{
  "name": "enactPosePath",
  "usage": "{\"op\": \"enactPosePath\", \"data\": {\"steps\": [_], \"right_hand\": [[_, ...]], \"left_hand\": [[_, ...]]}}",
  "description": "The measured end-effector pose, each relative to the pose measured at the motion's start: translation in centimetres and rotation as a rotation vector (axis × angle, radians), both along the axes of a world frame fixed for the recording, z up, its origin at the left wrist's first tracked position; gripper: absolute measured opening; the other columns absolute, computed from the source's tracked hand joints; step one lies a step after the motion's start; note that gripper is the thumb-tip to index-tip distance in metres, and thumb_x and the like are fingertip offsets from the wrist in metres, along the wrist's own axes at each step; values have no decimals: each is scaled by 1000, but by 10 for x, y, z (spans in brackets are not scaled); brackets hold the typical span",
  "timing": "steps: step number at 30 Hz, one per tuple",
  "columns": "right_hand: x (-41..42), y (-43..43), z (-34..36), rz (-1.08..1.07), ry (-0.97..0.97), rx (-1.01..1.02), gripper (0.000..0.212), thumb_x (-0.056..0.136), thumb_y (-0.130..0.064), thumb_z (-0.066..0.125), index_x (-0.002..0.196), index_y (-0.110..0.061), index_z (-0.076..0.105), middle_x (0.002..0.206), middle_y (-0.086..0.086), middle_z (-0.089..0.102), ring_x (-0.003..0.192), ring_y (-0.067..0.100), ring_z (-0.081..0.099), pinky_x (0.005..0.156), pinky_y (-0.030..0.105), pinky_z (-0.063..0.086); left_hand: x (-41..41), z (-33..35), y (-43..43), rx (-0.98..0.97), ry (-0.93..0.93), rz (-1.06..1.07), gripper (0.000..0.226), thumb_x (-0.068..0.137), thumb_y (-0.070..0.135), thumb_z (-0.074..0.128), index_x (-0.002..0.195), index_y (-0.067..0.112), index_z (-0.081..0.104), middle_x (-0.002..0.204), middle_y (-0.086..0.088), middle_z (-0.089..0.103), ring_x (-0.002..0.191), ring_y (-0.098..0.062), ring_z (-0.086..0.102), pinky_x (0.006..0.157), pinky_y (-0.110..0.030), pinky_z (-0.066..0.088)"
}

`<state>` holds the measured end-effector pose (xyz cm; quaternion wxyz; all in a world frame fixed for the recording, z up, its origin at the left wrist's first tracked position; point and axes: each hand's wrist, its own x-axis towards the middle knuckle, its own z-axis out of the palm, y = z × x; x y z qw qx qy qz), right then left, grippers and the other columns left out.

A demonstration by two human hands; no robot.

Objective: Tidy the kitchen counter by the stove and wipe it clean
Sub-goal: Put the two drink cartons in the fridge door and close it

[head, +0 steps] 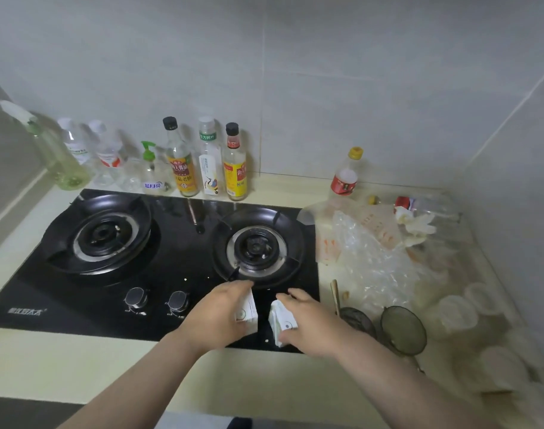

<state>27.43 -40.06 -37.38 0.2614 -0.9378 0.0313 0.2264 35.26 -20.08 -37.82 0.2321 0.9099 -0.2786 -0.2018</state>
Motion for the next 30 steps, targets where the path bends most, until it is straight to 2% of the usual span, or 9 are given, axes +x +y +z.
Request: {"op": "enactPosePath", "data": {"steps": [5,8,11,14,17,21,25,28,30], "right_hand": [[-3,-1,-1,-94,-20,80,94,79,-37,77,154,-26,22,163,-9,10,147,9,19,118,26,22],[-5,-4,-3,-121,-25,113,98,78,-32,79,155,-27,18,162,-9,15,147,6,17,118,22,19],[-5,-4,-4,-196,0,135,96,76,-33,81,153,-30,22,155,-13,30,140,6,32,115,25,29],[-2,-3,-3,-234,36,156,71,73,-33,82,131,-37,41,119,-15,57,106,5,55,88,23,48],[-3,-1,3,-266,24,175,50,68,-31,83,100,-35,45,91,-8,58,77,5,53,63,21,45],[-7,-1,15,-370,-24,279,45,62,-28,74,99,-36,50,95,-7,62,89,11,62,73,33,54],[-11,-2,40,-504,-96,436,47,69,-18,69,108,-39,56,102,-14,68,101,4,64,81,28,56],[-12,0,60,-683,-159,587,70,66,-16,73,130,-36,52,114,-15,69,109,2,64,95,36,54],[-13,1,74,-771,-219,645,73,68,-14,76,133,-36,50,116,-15,69,110,4,64,98,39,53]], "left_hand": [[18,-4,11,-75,82,-53,89,71,25,81,148,24,35,144,16,38,138,-4,34,105,-4,19],[21,-7,15,-124,155,7,94,67,31,85,145,28,32,132,22,38,123,2,42,94,-4,30],[21,-10,16,-121,188,30,81,62,41,88,130,36,42,123,23,49,111,2,50,89,-9,40],[24,-13,15,-154,212,39,59,60,36,87,108,36,53,101,17,60,95,0,58,77,-15,50],[27,-14,15,-193,238,48,51,55,37,82,99,36,56,93,13,63,88,-3,61,76,-24,54],[30,-4,17,-262,297,49,45,60,22,82,98,35,61,94,11,66,91,-5,64,81,-33,56],[37,25,14,-411,410,112,50,66,4,81,106,29,64,100,2,71,95,-9,68,86,-36,57],[43,50,11,-538,475,169,61,70,-1,79,118,31,59,102,7,73,97,-7,68,85,-33,56],[45,66,7,-625,493,181,60,73,-3,77,117,33,58,103,8,73,98,-7,68,80,-26,54]]}}
